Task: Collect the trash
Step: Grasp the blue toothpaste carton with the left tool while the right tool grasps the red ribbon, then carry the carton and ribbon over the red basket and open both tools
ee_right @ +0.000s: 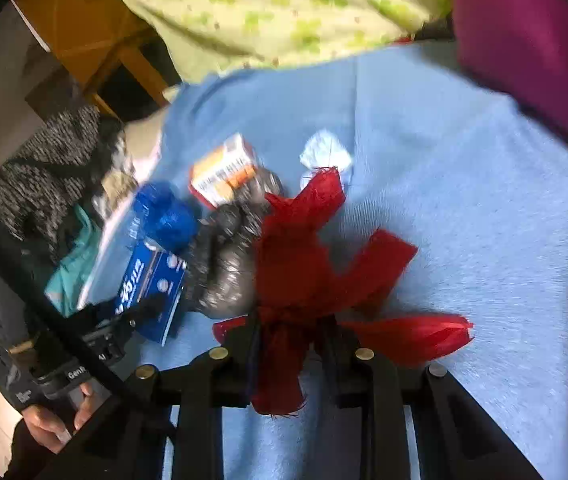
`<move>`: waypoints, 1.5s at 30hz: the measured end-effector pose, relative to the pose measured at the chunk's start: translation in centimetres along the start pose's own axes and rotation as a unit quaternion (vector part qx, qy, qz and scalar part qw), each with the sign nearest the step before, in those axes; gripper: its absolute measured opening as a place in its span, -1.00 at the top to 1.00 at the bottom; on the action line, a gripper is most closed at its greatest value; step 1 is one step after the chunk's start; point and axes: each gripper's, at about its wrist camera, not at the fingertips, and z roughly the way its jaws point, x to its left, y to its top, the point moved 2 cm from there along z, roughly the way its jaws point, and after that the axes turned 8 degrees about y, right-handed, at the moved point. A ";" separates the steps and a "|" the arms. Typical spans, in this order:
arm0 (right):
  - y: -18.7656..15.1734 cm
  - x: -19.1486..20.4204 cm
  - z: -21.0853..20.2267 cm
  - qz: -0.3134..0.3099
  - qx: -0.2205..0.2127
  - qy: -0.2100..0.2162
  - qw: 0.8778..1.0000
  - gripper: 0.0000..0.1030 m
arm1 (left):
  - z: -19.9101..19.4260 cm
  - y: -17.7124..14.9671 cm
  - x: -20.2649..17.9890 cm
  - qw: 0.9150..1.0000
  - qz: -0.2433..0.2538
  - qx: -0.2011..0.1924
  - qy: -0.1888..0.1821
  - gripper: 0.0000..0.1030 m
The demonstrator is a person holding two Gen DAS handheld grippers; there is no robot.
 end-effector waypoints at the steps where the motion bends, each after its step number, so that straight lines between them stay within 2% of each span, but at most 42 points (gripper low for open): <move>1: -0.1 0.6 -0.7 -0.005 -0.014 0.000 1.000 0.46 | -0.7 0.0 -0.1 1.000 0.002 -0.010 0.007 -0.11; 5: -1.2 1.8 -3.8 -0.014 -0.060 0.000 0.998 0.46 | -4.6 -0.1 -1.1 0.997 0.011 -0.053 0.045 -0.11; 8: -2.5 2.6 -6.6 -0.018 -0.090 0.000 0.996 0.47 | -7.5 -0.3 -1.9 0.995 0.023 -0.077 0.055 -0.11; 12: -3.8 3.7 -10.5 -0.023 -0.121 0.001 0.992 0.47 | -11.9 0.2 -4.3 0.987 0.056 -0.127 0.080 -0.12; 20: -4.7 6.9 -19.4 -0.064 -0.179 -0.025 0.981 0.46 | -20.0 0.6 -9.1 0.969 0.097 -0.214 0.071 -0.12; 25: -5.6 7.1 -25.0 -0.066 -0.216 -0.046 0.973 0.46 | -23.0 0.6 -11.6 0.963 0.111 -0.238 0.059 -0.12; 32: -6.8 6.1 -30.8 -0.065 -0.257 -0.077 0.961 0.46 | -25.5 0.4 -14.9 0.955 0.138 -0.258 0.049 -0.12; 45: -8.1 2.0 -35.3 -0.029 -0.294 -0.086 0.952 0.47 | -27.0 0.4 -21.1 0.944 0.182 -0.272 0.039 -0.12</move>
